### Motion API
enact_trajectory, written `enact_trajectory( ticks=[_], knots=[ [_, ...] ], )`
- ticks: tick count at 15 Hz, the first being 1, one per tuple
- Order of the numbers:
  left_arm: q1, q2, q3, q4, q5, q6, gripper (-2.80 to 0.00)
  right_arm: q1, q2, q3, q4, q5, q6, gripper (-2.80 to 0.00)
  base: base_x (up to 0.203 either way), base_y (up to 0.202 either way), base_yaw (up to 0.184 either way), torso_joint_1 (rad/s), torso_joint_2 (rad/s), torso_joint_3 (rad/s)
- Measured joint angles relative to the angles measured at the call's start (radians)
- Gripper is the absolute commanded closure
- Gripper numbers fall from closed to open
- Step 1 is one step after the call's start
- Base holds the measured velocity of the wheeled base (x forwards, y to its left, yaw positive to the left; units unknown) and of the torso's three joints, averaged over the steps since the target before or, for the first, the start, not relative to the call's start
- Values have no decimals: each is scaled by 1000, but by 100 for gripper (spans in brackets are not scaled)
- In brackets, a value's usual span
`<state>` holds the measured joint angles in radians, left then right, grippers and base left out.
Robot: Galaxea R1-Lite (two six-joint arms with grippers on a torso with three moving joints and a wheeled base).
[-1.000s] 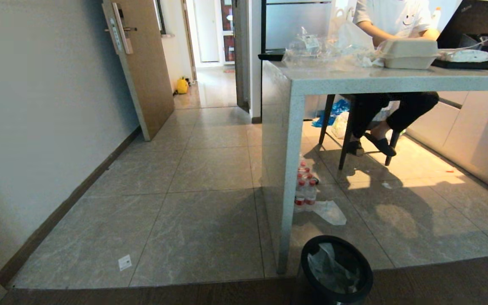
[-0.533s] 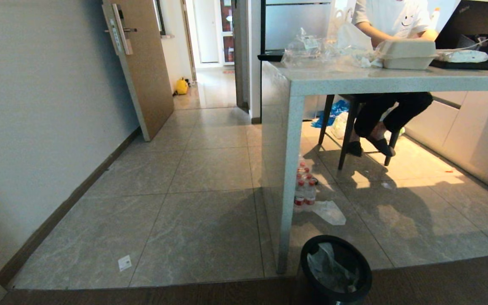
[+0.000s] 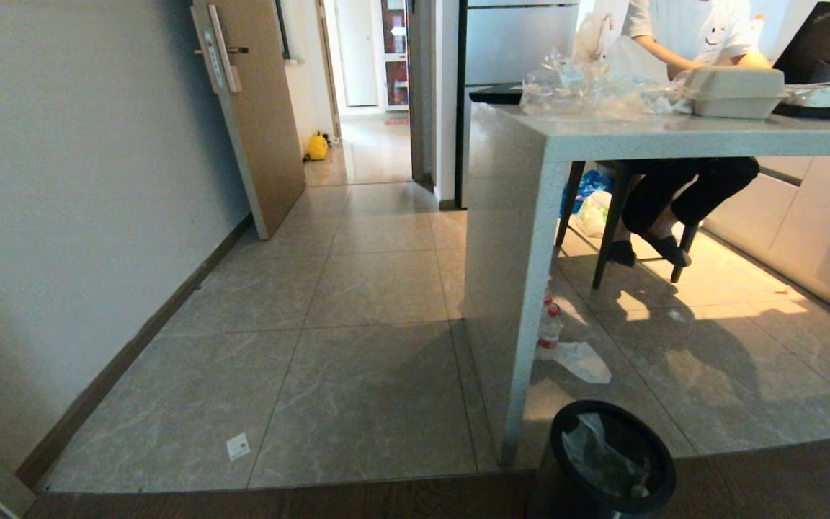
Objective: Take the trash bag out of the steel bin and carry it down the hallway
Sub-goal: Place the outer trash can on the ground
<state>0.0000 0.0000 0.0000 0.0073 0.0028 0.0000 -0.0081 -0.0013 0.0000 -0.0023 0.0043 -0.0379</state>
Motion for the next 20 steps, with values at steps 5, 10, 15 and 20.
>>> enact_trajectory(
  ticks=[5, 10, 15, 20],
  knots=[
    [0, 0, 0, 0, 0, 1, 0, -1, 0, 0, 1, 0, 0, 0, 0, 165, 2, 1, 1, 4],
    [0, 0, 0, 0, 0, 2, 0, 0, 0, 0, 1, 0, 1, 0, 0, 0, 0, 0, 0, 0],
    [0, 0, 0, -2, 1, -5, 0, 0, 0, 0, 1, 0, 1, 0, 0, 0, 0, 3, 2, -142],
    [0, 0, 0, -3, 1, -7, 0, 0, 0, 0, 0, 0, 1, 0, 0, 0, 0, 3, 2, -192]
  ],
)
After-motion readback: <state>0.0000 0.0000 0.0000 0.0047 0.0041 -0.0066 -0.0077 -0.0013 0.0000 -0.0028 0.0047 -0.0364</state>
